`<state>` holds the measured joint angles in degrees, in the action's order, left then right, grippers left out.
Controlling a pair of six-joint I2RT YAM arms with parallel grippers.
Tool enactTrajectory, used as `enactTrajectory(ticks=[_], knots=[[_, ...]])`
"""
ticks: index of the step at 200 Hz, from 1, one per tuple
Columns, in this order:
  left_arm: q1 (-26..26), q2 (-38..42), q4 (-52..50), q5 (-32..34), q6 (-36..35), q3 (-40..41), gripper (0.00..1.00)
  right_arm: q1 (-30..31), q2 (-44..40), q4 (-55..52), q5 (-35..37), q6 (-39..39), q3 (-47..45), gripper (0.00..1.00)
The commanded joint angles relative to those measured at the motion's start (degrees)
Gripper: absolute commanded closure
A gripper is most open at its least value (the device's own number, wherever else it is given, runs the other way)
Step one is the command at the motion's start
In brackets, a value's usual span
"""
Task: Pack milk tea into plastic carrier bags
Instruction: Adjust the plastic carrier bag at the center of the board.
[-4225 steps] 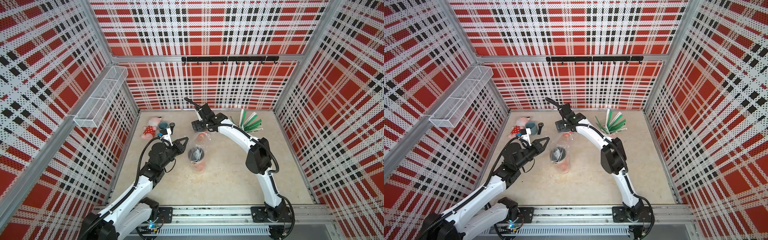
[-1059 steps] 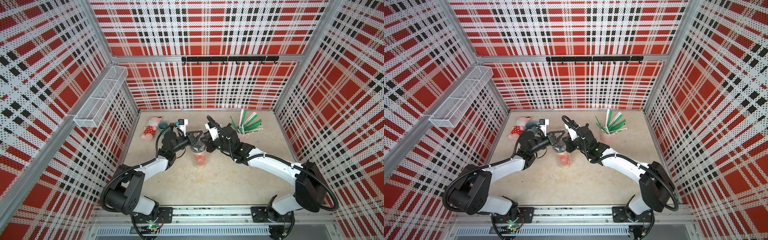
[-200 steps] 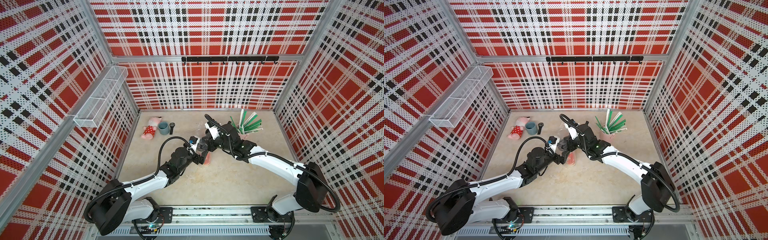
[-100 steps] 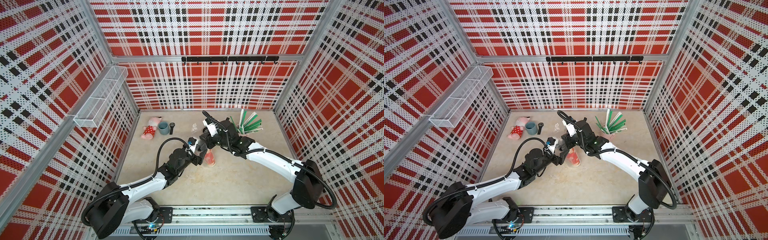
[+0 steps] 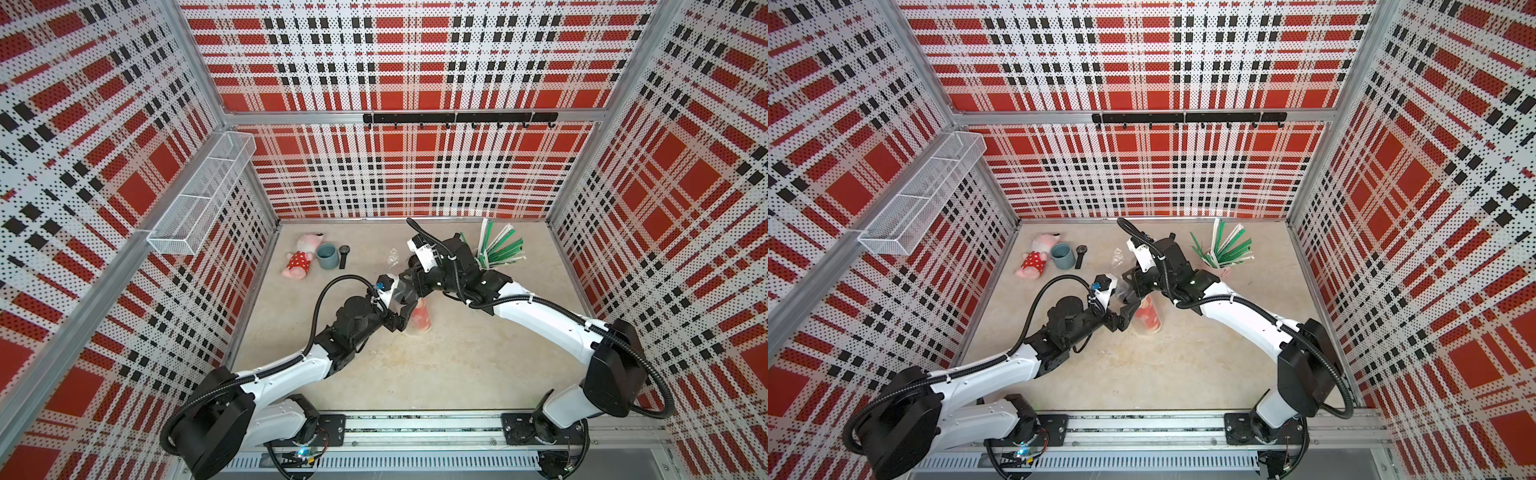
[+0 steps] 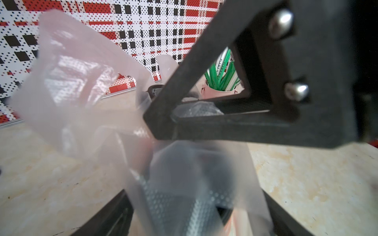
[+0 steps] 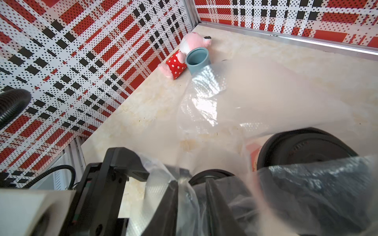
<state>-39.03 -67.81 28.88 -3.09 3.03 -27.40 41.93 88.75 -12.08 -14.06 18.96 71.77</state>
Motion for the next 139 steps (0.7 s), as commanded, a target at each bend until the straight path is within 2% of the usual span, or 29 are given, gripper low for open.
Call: enactTrajectory(ticks=[1, 24, 73, 139], knots=[[2.4, 1.1, 2.0, -3.6, 1.0, -1.9, 0.14, -1.1, 1.2, -0.2, -1.6, 0.8, 0.8, 0.74], [4.5, 1.6, 4.0, -7.1, 2.7, -1.7, 0.16, -1.2, 1.6, 0.0, -2.4, 1.1, 1.0, 0.75], [4.6, -1.0, 4.2, -10.9, 2.3, -4.8, 0.26, -2.0, 2.1, 1.1, -3.4, 1.8, 1.4, 0.79], [7.0, -4.0, 4.2, -14.9, 2.0, -8.2, 0.69, -3.2, 4.9, 2.3, -3.9, 3.0, 3.9, 0.83]])
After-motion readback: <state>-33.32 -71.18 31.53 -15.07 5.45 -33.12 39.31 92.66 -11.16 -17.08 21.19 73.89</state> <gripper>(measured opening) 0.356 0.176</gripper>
